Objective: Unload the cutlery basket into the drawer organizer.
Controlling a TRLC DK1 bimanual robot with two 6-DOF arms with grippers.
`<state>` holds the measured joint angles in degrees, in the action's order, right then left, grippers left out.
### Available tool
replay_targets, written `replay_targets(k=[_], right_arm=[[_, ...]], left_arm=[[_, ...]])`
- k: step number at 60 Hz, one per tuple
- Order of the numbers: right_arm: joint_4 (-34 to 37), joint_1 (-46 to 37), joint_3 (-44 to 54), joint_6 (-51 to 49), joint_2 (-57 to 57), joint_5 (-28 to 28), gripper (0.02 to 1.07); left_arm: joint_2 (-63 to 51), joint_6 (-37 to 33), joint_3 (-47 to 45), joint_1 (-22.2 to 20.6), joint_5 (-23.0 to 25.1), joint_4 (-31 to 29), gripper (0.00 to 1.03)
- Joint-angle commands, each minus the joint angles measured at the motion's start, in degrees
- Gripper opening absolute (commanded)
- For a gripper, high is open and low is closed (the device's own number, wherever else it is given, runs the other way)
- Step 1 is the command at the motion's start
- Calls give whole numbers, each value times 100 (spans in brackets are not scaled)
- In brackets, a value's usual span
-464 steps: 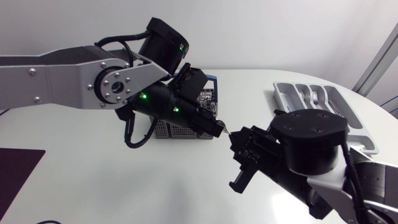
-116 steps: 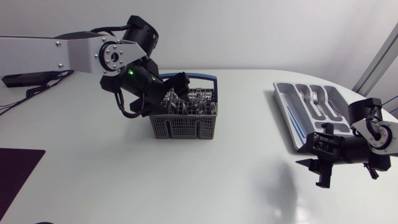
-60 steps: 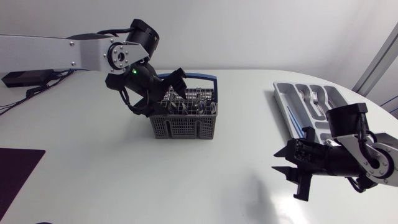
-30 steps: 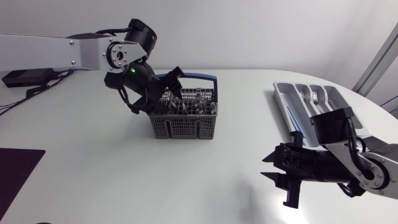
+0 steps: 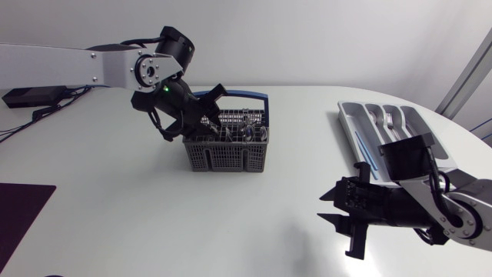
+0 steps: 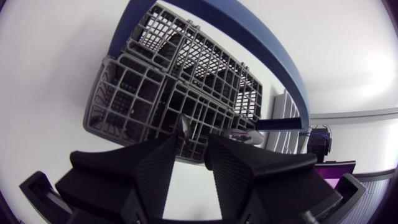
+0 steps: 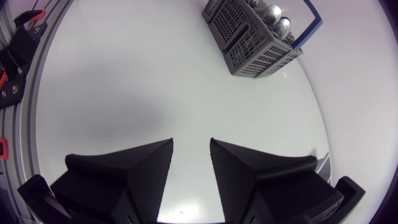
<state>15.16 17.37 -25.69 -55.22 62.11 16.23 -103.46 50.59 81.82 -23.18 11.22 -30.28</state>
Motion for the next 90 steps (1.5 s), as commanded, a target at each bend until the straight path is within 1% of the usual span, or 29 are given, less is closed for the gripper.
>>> replay_targets(k=[1,13,40,42,47,81,84,90], right_arm=[[-13,118,108,214,-50,-32,49],[-127,461,82,433,-23,-190,49],[-171,601,12,521,65,-296,49],[-171,619,12,530,65,-296,49],[-171,619,12,530,65,-296,49],[-171,619,56,530,47,-313,49],[-171,619,64,530,47,-313,49],[-197,619,64,521,56,-313,49]], left_arm=[[-131,56,97,68,-50,22,32],[-131,39,18,103,-50,22,32],[-69,-14,-114,138,-50,22,32],[-69,-14,-114,147,-50,31,31],[-69,-58,-105,165,-50,31,24],[-175,-84,-35,77,-50,31,23],[-210,-84,-17,42,-50,31,20],[-298,-84,44,-2,-50,40,20]])
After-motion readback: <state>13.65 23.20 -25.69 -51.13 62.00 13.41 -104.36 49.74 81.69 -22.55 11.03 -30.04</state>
